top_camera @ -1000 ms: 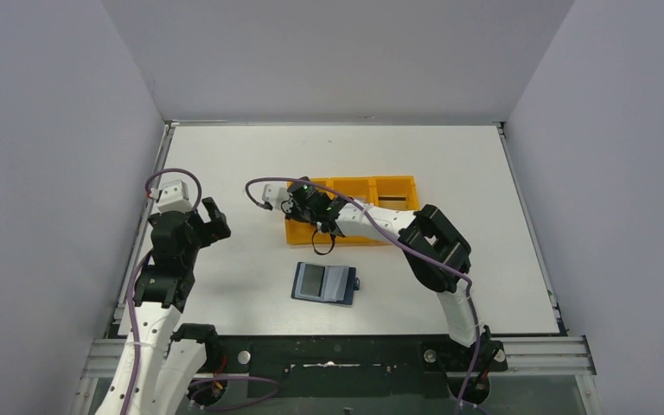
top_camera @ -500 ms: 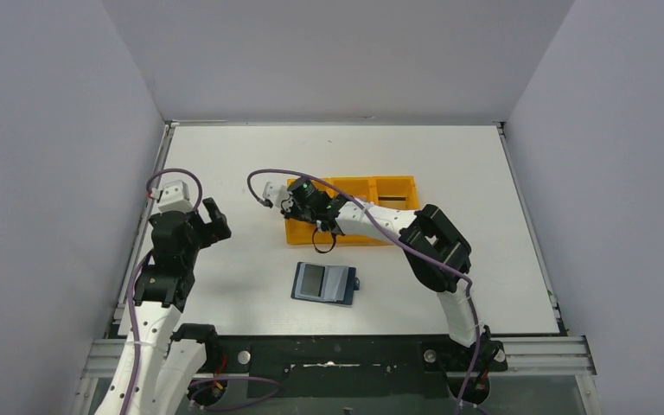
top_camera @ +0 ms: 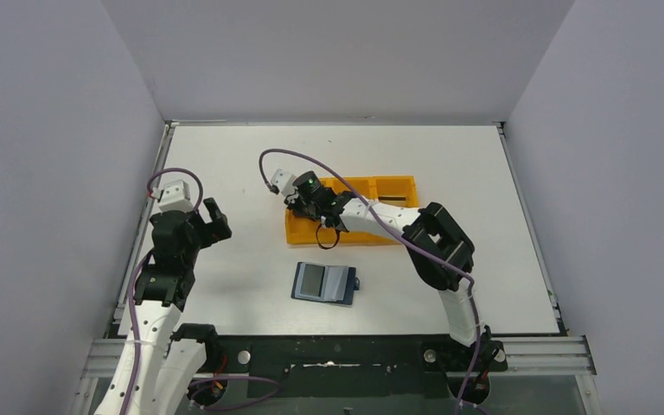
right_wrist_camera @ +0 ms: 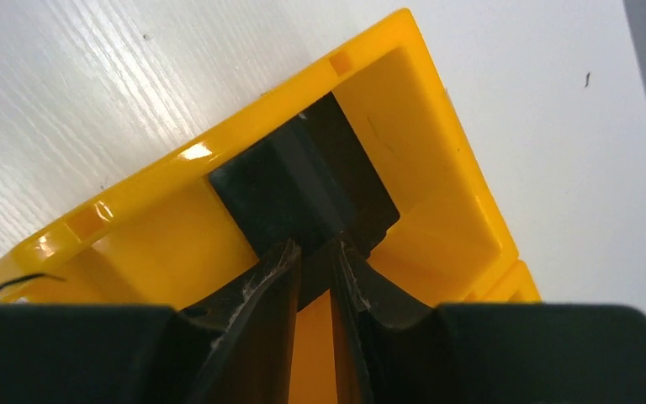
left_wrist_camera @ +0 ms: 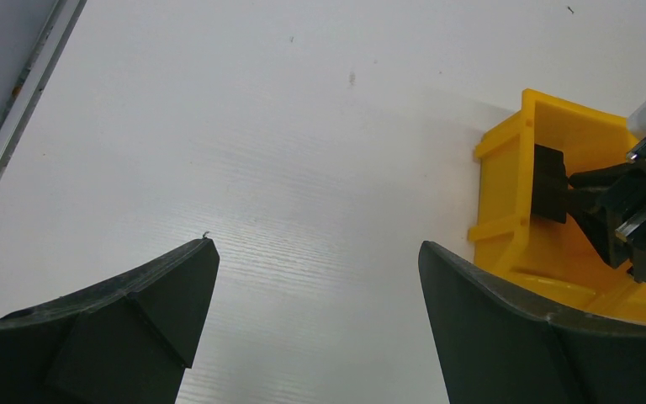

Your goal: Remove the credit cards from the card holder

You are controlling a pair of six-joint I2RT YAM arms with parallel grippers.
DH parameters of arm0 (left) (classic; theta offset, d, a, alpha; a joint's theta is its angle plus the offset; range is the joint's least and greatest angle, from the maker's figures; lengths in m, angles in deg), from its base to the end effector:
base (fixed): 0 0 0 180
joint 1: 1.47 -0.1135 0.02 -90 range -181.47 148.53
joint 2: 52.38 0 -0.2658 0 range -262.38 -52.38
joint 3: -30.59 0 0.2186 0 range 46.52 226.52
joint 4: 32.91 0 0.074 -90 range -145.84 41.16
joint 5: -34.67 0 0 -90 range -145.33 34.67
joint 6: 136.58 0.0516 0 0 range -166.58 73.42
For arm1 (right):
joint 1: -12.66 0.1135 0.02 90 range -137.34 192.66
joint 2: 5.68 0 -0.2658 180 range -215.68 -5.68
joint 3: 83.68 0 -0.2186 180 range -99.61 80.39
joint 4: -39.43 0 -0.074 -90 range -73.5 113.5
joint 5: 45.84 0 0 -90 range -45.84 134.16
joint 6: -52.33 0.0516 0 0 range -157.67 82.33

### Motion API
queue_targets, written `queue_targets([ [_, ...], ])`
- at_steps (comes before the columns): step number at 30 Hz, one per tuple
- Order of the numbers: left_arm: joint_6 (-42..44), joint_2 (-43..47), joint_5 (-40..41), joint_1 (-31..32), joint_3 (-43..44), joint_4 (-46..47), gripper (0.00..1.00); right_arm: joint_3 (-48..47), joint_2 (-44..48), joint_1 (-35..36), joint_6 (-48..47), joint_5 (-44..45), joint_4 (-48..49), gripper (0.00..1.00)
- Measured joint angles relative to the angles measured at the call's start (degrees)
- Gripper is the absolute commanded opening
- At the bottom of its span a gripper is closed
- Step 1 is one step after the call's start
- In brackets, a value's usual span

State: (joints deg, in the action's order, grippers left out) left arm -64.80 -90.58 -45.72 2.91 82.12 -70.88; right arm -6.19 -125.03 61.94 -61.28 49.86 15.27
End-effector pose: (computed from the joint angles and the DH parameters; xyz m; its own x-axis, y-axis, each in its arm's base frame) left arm 0.1376 -0.0019 0.2762 -0.3711 -0.2808 -0.8851 -0.2022 0.9548 -0.2181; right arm 0.3001 0.3408 0.1996 -0.1097 -0.7383 -0.6654 -0.8176 0.4477 -0.3620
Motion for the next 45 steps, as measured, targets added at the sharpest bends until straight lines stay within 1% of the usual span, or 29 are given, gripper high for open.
queue_targets([
  [2, 0.0, -0.2, 0.0, 0.0, 0.0, 0.0, 0.91, 0.3, 0.7, -0.3, 4.9, 0.0, -0.4, 0.27],
  [3, 0.0, -0.3, 0.0, 0.0, 0.0, 0.0, 0.92, 0.7, 1.6, -0.6, 8.9, -0.2, -0.9, 0.3],
  [7, 0.0, -0.7, -0.6, 0.0, 0.0, 0.0, 0.93, 4.0, 7.6, -1.4, 21.8, -0.7, -2.0, 0.35],
  [14, 0.0, -2.5, -1.8, 0.0, 0.0, 0.0, 0.97, 18.4, 25.8, -2.0, 46.6, -2.5, 0.4, 0.38],
  [18, -0.2, -2.6, -1.7, 0.0, 0.0, -0.1, 0.97, 26.5, 31.4, -1.6, 58.8, -0.2, 0.0, 0.42],
  [19, -0.3, -2.5, -1.5, 0.0, 0.0, -0.1, 0.97, 27.5, 31.8, -1.5, 60.6, 0.8, -0.9, 0.51],
  [20, -0.6, -2.3, -1.2, -0.1, 0.0, -0.3, 0.97, 28.3, 32.0, -1.4, 62.6, 2.5, -2.7, 0.73],
  [21, -0.7, -2.1, -1.0, -0.1, 0.0, -0.4, 0.98, 28.6, 32.0, -1.3, 65.1, 4.4, -4.7, 0.94],
  [22, -0.8, -1.8, -0.9, -0.1, 0.0, -0.5, 0.98, 28.7, 32.1, -1.3, 67.6, 6.5, -6.6, 0.99],
  [25, -1.1, -1.4, -1.1, -0.1, 0.0, -0.5, 0.95, 30.9, 34.2, -1.6, 72.1, 10.4, -9.0, 0.98],
  [27, -1.7, -1.6, -2.7, -0.1, 0.0, -0.5, 0.9, 35.0, 37.8, -2.1, 73.9, 10.4, -7.4, 0.98],
  [30, -4.3, -2.1, -8.4, -0.2, -0.4, 0.3, 0.84, 44.1, 44.7, -3.0, 75.6, 7.5, -0.5, 0.98],
  [31, -5.7, -2.4, -11.3, -0.3, -1.0, 1.4, 0.83, 48.4, 47.5, -3.3, 76.4, 5.6, 3.8, 0.98],
  [33, -8.6, -3.7, -16.7, -0.3, -2.6, 3.6, 0.78, 53.7, 50.1, -3.3, 78.1, 2.5, 9.7, 0.98],
  [35, -11.3, -6.1, -22.2, -0.2, -4.0, 5.7, 0.76, 56.7, 50.2, -3.2, 80.2, -0.3, 14.4, 0.99],
  [37, -13.2, -10.2, -26.6, 0.0, -4.9, 7.1, 0.71, 57.4, 48.4, -2.8, 82.1, -2.6, 17.4, 1.0],
  [39, -14.8, -14.1, -29.2, 0.7, -5.2, 8.2, 0.68, 57.4, 46.2, -1.7, 83.8, -4.0, 20.5, 0.96],
  [41, -16.0, -17.8, -30.7, 3.0, -5.2, 9.1, 0.65, 57.4, 43.7, 0.2, 85.2, -4.9, 23.7, 0.89],
  [44, -17.6, -21.6, -31.0, 9.7, -5.2, 10.1, 0.62, 56.3, 40.0, 2.9, 86.4, -6.5, 25.6, 0.77],
  [45, -17.9, -22.1, -31.0, 12.0, -5.2, 10.4, 0.61, 55.7, 39.2, 3.4, 86.5, -6.8, 25.6, 0.71],
])
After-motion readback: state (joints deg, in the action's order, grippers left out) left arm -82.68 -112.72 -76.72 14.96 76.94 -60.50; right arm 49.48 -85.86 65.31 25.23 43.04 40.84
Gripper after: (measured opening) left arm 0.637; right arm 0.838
